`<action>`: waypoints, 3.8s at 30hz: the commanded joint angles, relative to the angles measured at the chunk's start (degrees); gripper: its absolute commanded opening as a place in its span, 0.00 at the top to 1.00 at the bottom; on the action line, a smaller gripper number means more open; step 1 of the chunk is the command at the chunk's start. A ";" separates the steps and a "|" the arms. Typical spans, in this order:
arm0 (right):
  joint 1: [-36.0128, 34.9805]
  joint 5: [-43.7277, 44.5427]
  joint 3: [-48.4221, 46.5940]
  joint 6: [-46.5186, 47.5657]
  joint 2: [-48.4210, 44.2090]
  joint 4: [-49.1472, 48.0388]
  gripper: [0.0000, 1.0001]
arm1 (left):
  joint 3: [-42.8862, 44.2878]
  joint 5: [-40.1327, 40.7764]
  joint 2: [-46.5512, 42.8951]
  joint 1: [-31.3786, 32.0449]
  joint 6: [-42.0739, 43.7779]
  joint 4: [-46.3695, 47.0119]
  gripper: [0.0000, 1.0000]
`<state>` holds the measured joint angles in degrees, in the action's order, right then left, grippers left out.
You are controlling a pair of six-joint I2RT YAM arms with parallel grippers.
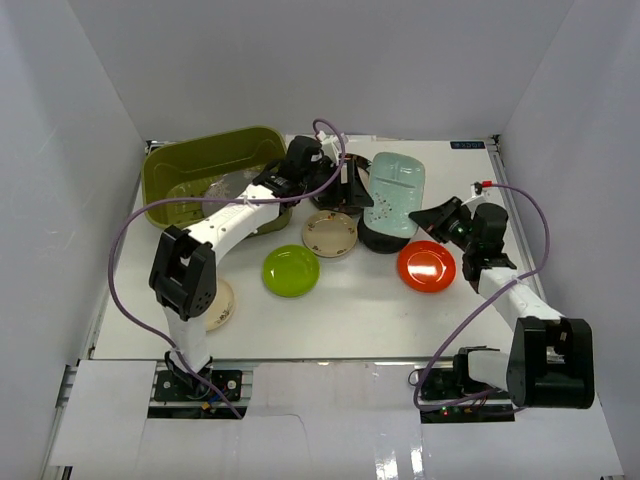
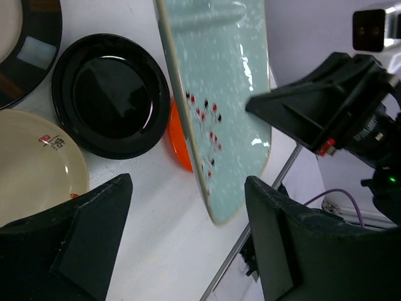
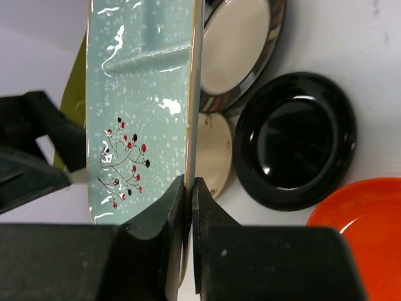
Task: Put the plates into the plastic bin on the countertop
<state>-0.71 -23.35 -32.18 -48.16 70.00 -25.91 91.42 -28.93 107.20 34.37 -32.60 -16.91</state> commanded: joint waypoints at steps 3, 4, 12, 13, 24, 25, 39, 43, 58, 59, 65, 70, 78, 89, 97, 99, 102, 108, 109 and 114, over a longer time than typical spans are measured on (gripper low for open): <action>-3.06 -6.61 -1.92 1.93 -4.95 -2.57 0.92 | 1.84 2.73 2.40 0.87 1.40 -1.82 0.33; -3.33 -6.53 -2.18 2.28 -5.31 -1.78 0.92 | 1.84 2.91 2.84 1.31 1.31 -1.90 0.41; -4.56 -8.72 -2.00 1.67 -6.71 -1.07 0.92 | 1.22 8.52 1.26 2.37 1.66 -2.34 1.00; -4.65 -8.99 -2.09 1.58 -7.24 -0.20 0.91 | 1.22 9.67 0.65 2.37 1.66 -2.43 1.00; -4.74 -11.19 -1.14 3.25 -14.27 7.01 0.19 | 2.29 1.08 -12.88 -20.00 -7.46 -0.41 1.00; -4.74 -11.10 -0.52 3.16 -14.88 6.75 0.19 | 1.23 0.63 -15.33 -22.13 -7.83 -0.23 1.00; -11.15 -7.15 3.01 5.53 -9.80 4.20 0.20 | -12.05 4.75 -19.93 -42.89 -5.28 -5.15 1.00; -14.13 -5.56 1.16 5.62 -5.76 2.89 0.21 | -13.01 7.74 -18.08 -43.25 -4.67 -5.33 1.00; -16.52 2.69 -12.98 13.53 12.53 6.75 0.23 | -14.34 15.04 -9.55 -43.25 -4.05 -4.54 0.49; -16.43 4.27 -13.60 14.92 13.23 7.10 0.23 | -14.25 14.87 -9.20 -43.25 -4.40 -4.54 0.44; -12.83 8.32 -23.69 20.47 23.32 12.02 0.23 | -13.02 13.46 -10.07 -43.25 -4.84 -5.33 0.08; -10.81 9.38 -34.07 20.83 33.96 15.26 0.27 | -13.63 14.95 -18.67 -42.20 -3.09 -3.41 0.02; -9.05 8.33 -49.52 16.09 50.57 16.33 0.28 | -18.99 13.55 -26.95 -37.02 0.51 -2.25 0.02; -8.96 -1.16 -55.27 -3.04 65.52 5.72 0.46 | -22.07 3.09 -30.12 -17.50 2.19 -1.29 0.02; -4.83 -6.26 -50.70 -17.58 64.23 -14.86 0.92 | -21.81 -0.96 -28.80 -14.07 -1.50 1.00 0.02; -2.56 -6.88 -49.30 -17.15 59.66 -16.01 0.92 | -20.84 -0.87 -28.19 -13.28 -2.55 1.70 0.02; -0.09 -10.04 -45.97 -16.97 52.72 -17.94 0.92 | -19.62 -0.60 -27.13 -12.40 -4.30 2.23 0.02; 2.73 -16.97 -32.11 -16.70 37.42 -22.59 0.92 | -19.96 -0.96 -23.27 -11.52 -10.19 6.35 0.08; 2.73 -17.60 -29.98 -16.70 33.84 -23.47 0.92 | -19.79 -0.87 -22.65 -11.61 -10.73 6.88 0.10; 2.38 -21.46 -18.72 -20.74 25.03 -30.94 0.92 | -17.68 1.32 -18.61 -10.47 -13.28 9.87 0.15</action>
<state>3.44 -35.48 -53.65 -63.20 100.05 -43.79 70.39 -28.75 88.05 23.07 -43.42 -10.59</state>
